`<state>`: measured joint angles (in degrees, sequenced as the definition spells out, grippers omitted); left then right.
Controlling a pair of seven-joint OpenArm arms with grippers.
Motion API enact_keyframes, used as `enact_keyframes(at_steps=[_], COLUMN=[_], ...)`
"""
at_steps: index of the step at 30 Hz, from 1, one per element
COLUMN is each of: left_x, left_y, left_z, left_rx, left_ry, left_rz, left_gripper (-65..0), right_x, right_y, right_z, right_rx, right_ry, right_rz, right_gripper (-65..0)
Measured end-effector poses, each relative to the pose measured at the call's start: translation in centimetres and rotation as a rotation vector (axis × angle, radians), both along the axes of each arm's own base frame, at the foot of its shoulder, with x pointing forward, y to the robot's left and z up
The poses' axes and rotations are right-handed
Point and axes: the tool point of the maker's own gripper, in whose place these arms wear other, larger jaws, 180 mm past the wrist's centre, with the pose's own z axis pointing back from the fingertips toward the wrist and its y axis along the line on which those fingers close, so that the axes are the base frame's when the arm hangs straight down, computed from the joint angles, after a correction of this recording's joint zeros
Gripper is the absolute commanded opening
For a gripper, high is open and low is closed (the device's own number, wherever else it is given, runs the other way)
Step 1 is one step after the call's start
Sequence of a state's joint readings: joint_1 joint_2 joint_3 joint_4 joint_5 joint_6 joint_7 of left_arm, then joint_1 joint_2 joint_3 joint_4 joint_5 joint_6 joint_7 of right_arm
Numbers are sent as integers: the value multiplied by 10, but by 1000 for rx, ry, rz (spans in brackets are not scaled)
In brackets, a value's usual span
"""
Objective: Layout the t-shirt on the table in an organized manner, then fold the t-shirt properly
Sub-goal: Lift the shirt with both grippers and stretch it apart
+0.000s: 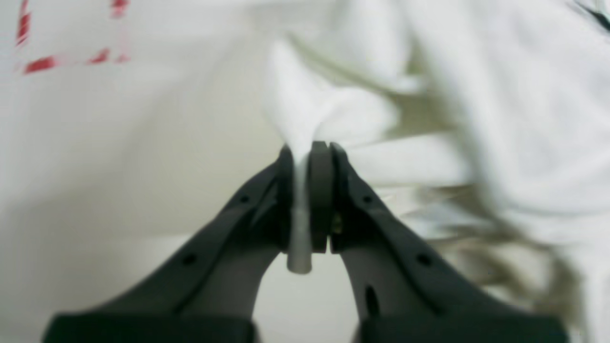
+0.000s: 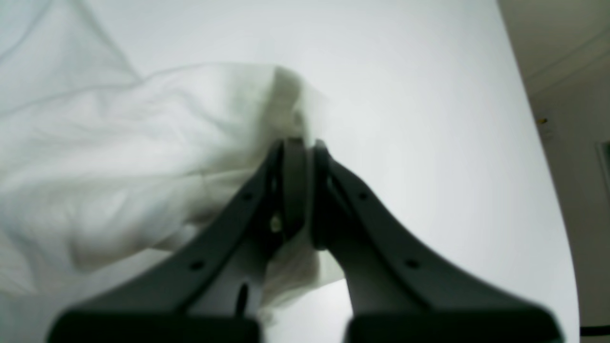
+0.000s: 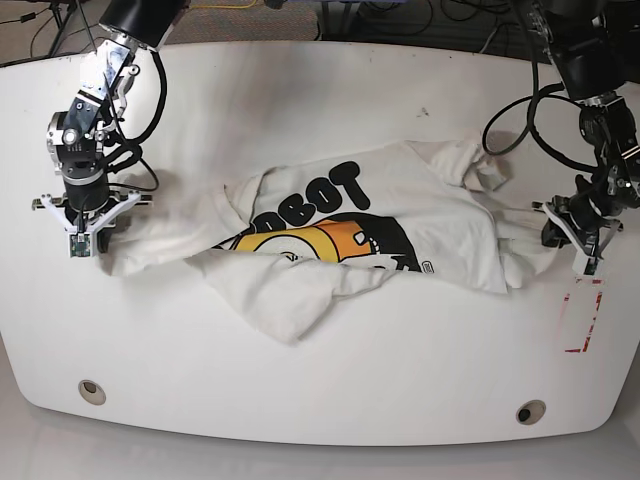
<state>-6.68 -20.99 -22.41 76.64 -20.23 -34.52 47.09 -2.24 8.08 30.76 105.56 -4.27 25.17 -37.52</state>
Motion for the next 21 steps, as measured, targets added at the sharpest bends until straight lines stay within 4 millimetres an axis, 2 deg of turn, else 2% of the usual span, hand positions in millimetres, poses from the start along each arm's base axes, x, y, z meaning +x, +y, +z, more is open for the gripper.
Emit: enact_keyframes(at_steps=[5,12,15,21], left_x=[-2,14,30,69], left_y=[16,11,8,1], left_z=[11,48,74,144], left_rx=[12,76,94,109], left_ry=[-27,-86,-129,-279], left_rz=[39,3,-6,0], left_gripper=[-644,-643,-643,-643], right_x=[9,27,37,67], right_y=[-5,-1,-2,7], right_z=[13,33,48,88], right_rx=[-16,-20,-22,-45], right_ry=[-28,-86,-124,-207], right_rz=[-1,14,11,49], right_gripper=[-648,-648,-648,-648])
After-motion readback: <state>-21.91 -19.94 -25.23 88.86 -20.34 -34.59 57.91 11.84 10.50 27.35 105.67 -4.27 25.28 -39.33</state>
